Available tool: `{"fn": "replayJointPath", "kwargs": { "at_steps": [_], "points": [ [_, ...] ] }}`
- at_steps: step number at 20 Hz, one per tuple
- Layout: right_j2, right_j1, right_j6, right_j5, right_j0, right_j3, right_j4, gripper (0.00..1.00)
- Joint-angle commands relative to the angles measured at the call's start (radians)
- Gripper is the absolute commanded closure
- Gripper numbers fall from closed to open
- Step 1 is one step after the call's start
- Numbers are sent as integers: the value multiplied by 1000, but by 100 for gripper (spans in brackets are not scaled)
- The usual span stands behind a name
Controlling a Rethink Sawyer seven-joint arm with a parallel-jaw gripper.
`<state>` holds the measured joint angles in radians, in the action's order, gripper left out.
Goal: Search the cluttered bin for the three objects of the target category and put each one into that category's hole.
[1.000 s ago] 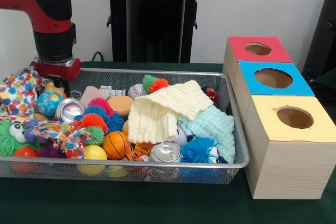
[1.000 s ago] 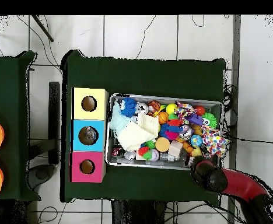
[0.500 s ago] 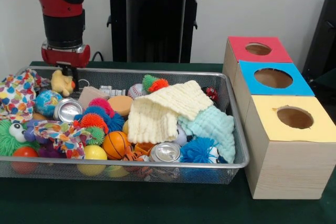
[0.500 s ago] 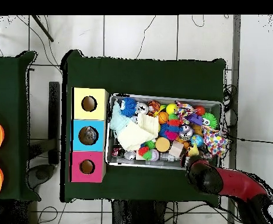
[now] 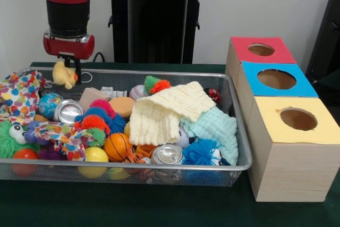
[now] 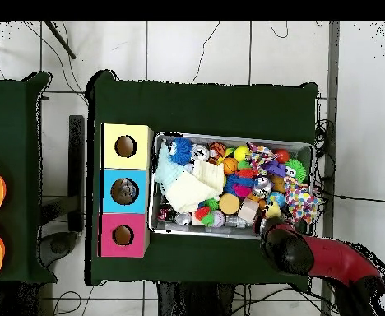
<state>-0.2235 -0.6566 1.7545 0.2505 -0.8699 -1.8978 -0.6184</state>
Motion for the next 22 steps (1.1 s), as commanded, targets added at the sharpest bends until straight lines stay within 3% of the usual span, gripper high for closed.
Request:
{"fn": "replayJointPath", "kwargs": {
  "at_steps": [1, 8, 22],
  "points": [
    [-79, -39, 9, 112, 23, -19, 48, 100],
    [-113, -56, 1, 135, 58, -13, 73, 100],
    [-4, -88, 143, 38, 191, -84, 108, 100]
  ]
}}
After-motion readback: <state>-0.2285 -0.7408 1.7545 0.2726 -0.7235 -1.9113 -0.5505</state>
